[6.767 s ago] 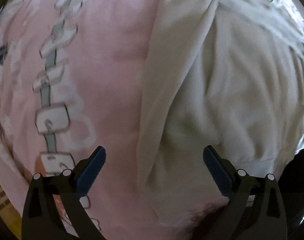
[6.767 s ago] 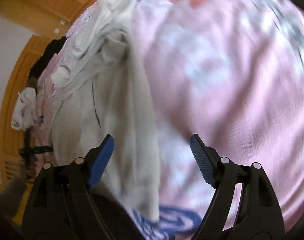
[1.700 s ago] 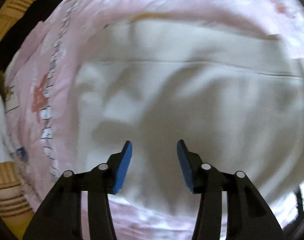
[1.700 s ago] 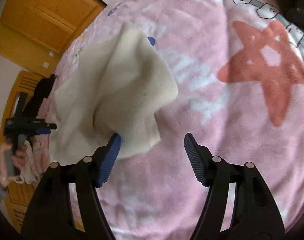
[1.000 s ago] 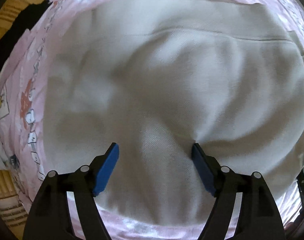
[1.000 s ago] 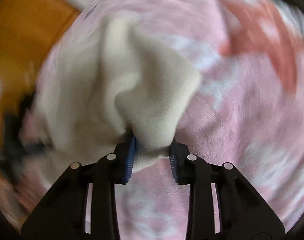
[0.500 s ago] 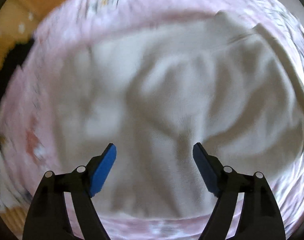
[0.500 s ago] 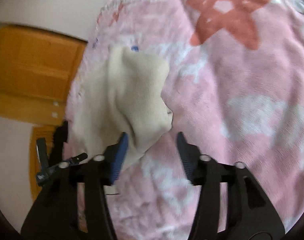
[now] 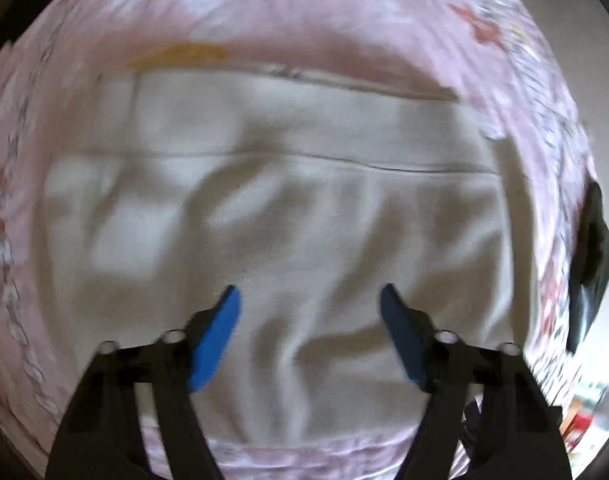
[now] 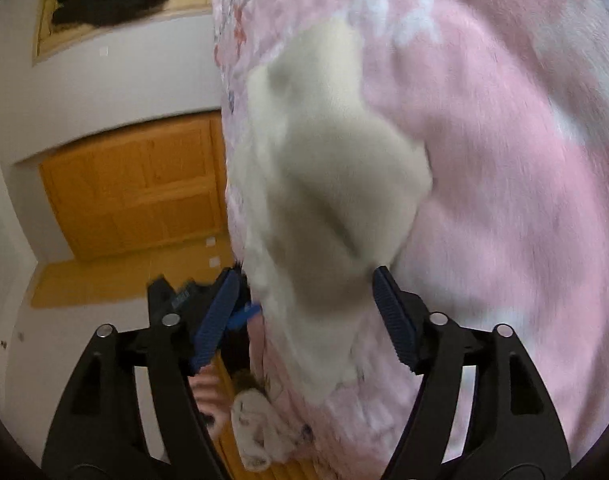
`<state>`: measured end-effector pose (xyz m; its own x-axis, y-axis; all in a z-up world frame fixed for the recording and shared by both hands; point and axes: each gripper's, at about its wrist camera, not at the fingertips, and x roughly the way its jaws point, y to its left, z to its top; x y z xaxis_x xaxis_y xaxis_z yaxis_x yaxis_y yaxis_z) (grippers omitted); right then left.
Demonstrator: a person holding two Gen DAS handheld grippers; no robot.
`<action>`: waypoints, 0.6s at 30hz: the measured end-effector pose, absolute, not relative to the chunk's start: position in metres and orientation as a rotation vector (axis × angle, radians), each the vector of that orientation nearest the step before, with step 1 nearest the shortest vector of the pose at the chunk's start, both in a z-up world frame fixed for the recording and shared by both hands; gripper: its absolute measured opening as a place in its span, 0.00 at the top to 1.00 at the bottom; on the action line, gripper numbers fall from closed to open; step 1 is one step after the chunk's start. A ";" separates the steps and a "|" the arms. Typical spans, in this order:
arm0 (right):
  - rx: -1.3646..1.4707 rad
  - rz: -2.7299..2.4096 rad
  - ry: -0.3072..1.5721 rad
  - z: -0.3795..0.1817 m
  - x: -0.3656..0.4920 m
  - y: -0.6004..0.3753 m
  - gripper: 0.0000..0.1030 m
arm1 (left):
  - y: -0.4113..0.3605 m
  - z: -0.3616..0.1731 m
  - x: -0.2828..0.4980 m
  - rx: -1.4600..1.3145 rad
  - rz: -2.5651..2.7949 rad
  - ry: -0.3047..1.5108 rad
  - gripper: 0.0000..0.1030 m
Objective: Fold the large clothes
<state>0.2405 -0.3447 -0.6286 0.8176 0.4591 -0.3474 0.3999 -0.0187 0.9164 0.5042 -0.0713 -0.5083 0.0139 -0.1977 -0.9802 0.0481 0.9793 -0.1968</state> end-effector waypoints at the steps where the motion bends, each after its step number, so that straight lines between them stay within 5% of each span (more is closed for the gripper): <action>1: 1.658 0.055 0.683 -0.633 0.242 -0.347 0.29 | -0.068 -0.515 0.506 -0.140 -0.166 1.563 0.50; 3: 1.707 0.060 0.671 -0.642 0.250 -0.348 0.28 | -0.058 -0.527 0.506 -0.200 -0.114 1.603 0.68; 18: 1.783 0.079 0.514 -0.637 0.248 -0.361 0.25 | -0.070 -0.506 0.463 -0.010 -0.205 1.509 0.70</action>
